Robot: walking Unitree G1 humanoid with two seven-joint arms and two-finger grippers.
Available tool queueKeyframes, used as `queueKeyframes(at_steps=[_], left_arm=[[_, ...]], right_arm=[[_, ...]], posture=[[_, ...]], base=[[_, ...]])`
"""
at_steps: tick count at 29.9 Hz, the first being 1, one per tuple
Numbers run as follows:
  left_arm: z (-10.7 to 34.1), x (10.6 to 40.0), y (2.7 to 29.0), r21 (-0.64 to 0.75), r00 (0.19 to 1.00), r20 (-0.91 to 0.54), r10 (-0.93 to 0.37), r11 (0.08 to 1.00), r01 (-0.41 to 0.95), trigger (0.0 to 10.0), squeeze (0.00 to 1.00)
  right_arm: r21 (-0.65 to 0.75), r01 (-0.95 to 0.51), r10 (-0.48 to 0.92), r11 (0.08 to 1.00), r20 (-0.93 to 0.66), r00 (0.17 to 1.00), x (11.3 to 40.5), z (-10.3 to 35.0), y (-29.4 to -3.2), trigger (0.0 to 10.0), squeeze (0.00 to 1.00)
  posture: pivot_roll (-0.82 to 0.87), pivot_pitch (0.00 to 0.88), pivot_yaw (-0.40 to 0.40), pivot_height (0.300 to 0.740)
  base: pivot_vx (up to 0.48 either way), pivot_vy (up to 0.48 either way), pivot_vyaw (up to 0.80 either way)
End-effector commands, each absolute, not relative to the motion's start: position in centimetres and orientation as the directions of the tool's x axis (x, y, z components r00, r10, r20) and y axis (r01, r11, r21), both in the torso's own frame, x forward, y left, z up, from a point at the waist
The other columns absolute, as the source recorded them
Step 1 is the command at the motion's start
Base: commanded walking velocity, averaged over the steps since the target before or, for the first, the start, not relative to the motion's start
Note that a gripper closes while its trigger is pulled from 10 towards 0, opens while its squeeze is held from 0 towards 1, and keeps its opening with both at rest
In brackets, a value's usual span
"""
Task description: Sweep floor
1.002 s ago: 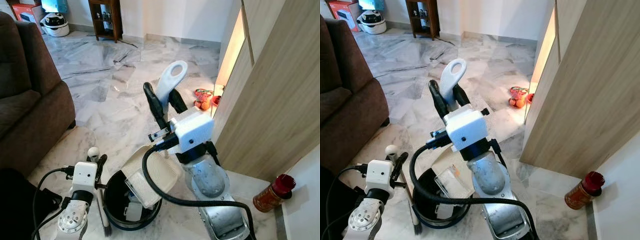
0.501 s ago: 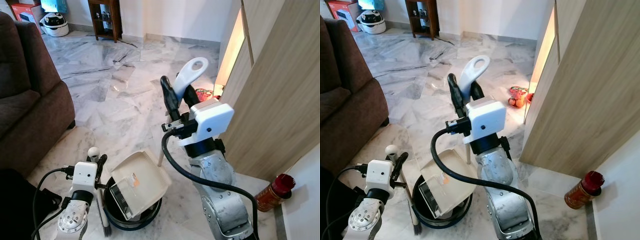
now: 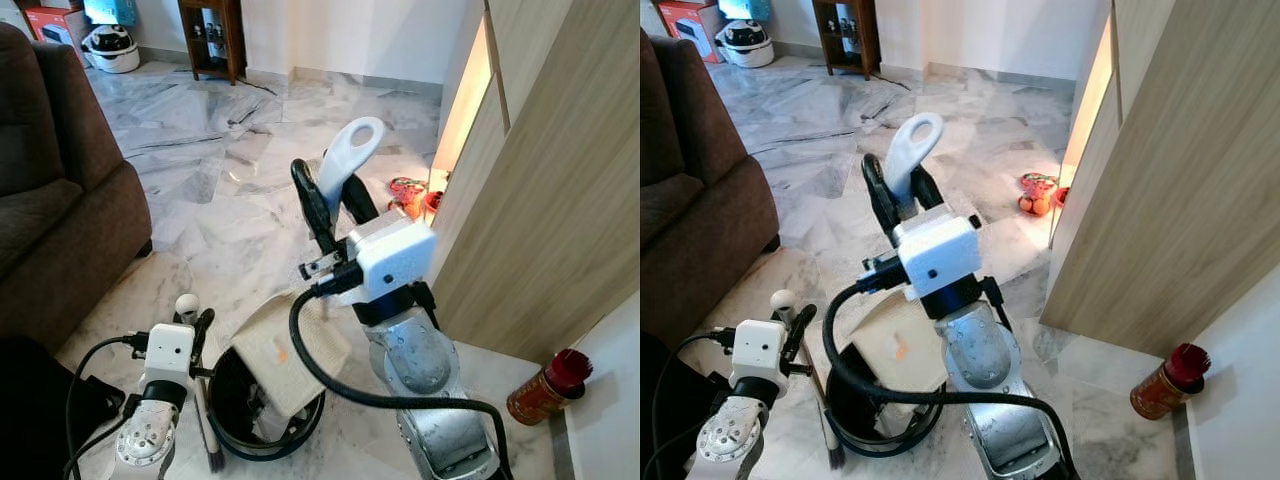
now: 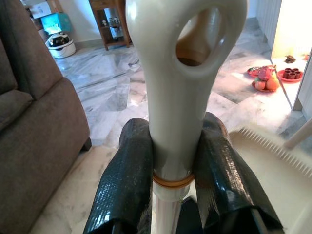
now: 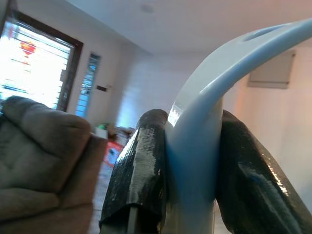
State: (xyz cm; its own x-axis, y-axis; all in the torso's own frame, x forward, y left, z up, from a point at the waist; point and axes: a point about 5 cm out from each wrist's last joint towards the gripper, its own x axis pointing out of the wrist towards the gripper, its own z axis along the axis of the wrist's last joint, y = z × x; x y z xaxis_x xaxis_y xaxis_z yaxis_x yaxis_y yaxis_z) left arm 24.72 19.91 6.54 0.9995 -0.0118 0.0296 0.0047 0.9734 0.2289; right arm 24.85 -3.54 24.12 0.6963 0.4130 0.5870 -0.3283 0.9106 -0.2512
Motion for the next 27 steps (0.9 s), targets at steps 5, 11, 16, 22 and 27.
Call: queueKeyframes(at_steps=[5, 11, 16, 22, 27], left_arm=[[7.1, 25.0, 19.9, 0.24, 0.998, 0.059, -0.017, 0.971, 0.003, 10.0, 0.0], [7.1, 25.0, 19.9, 0.24, 0.998, 0.059, -0.018, 0.971, 0.003, 10.0, 0.0], [7.1, 25.0, 20.1, 0.243, 0.998, 0.059, -0.015, 0.97, 0.0, 10.0, 0.0], [7.1, 25.0, 20.0, 0.243, 0.998, 0.059, -0.022, 0.97, 0.007, 10.0, 0.0], [6.9, 24.9, 19.9, 0.243, 0.998, 0.053, -0.028, 0.97, 0.014, 10.0, 0.0]], right_arm=[[-0.205, -0.261, 0.329, 0.943, 0.682, 0.653, 24.8, 26.4, -4.6, 10.0, 0.0], [-0.209, -0.187, 0.28, 0.96, 0.702, 0.655, 25.3, 26.9, -5.8, 10.0, 0.0], [-0.224, -0.072, 0.214, 0.972, 0.716, 0.664, 26.3, 27.2, -7.9, 10.0, 0.0], [-0.288, 0.08, 0.152, 0.954, 0.698, 0.699, 27.4, 26.2, -10.1, 10.0, 0.0], [-0.27, 0.158, 0.046, 0.95, 0.62, 0.783, 28.6, 23.3, -12.3, 10.0, 0.0]], posture=[[0.22, 0.05, -0.02, 0.74], [0.22, 0.048, -0.019, 0.74], [0.22, 0.033, -0.015, 0.74], [0.22, 0.02, -0.013, 0.74], [0.21, 0.012, -0.014, 0.74]], base=[[0.0, 0.0, 0.0], [0.0, 0.0, 0.0], [0.0, 0.0, 0.0], [0.0, 0.0, 0.0], [0.0, 0.0, 0.0]])
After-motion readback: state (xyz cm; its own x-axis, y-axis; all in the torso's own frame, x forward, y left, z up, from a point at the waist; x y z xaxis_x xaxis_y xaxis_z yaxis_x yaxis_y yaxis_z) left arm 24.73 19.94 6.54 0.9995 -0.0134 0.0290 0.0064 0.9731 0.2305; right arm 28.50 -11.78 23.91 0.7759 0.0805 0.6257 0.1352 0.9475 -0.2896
